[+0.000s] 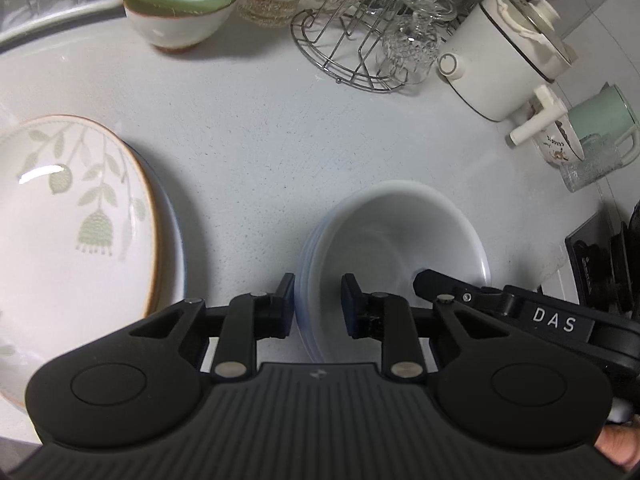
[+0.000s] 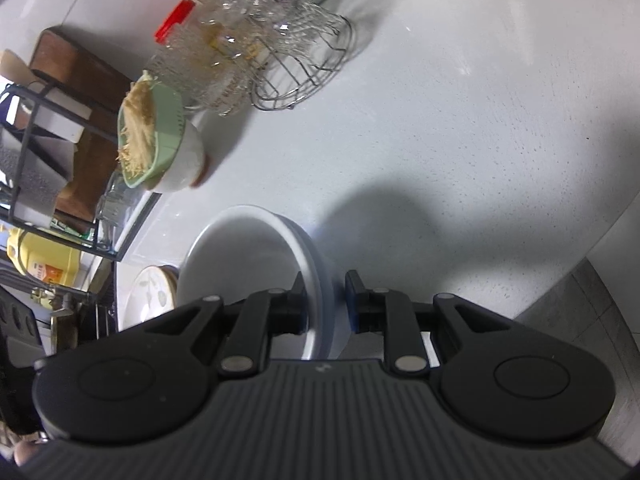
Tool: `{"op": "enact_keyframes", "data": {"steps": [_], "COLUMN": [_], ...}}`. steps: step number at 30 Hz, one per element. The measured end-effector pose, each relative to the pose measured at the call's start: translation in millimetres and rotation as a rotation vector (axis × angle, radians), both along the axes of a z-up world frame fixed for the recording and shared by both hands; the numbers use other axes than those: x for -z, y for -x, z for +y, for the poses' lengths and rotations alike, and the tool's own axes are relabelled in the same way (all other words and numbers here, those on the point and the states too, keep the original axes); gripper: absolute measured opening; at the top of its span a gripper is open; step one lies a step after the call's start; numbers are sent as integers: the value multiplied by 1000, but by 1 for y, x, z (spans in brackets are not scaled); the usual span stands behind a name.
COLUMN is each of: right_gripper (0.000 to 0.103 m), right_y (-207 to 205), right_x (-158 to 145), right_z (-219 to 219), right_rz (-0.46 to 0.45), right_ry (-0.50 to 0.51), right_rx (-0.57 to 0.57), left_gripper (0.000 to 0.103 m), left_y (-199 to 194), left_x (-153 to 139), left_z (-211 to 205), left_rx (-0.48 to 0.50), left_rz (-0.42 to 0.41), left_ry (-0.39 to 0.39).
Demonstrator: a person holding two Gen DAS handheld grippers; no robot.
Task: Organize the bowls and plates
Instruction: 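Lower the white bowl into the nested pale blue bowls with both grippers, then carry the bowl stack with both grippers onto the leaf-pattern plate stack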
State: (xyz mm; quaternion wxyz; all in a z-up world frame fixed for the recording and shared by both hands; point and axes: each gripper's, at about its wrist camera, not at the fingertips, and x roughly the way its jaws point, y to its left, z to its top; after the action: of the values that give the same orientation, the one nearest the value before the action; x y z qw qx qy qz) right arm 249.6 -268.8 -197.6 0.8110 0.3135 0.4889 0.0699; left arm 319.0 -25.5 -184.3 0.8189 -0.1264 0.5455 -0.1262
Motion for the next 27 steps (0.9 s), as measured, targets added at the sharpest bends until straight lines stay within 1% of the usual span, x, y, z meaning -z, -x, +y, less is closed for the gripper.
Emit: {"op": "enact_keyframes", "data": {"steps": [8, 13, 18, 21, 27], "right_gripper": [22, 22, 22, 22, 22], "right_y": [13, 19, 31, 43, 58], "right_x": [-21, -38, -55, -62, -75], "right_z": [9, 19, 29, 42, 74], "right_rz": [-32, -56, -80, -94, -143], "right_ry": [1, -14, -35, -59, -69], "right_rx": [-23, -35, -32, -48, -107], "left_gripper": [28, 28, 28, 28, 28], "left_y": [26, 38, 54, 67, 92], "left_x": [-23, -46, -67, -79, -96], "left_z": [19, 31, 54, 69, 98], "left_rx": [-28, -48, -83, -117, -176], "left_rz": [-16, -52, -63, -69, -80], "left_ry": [34, 30, 61, 51, 23]}}
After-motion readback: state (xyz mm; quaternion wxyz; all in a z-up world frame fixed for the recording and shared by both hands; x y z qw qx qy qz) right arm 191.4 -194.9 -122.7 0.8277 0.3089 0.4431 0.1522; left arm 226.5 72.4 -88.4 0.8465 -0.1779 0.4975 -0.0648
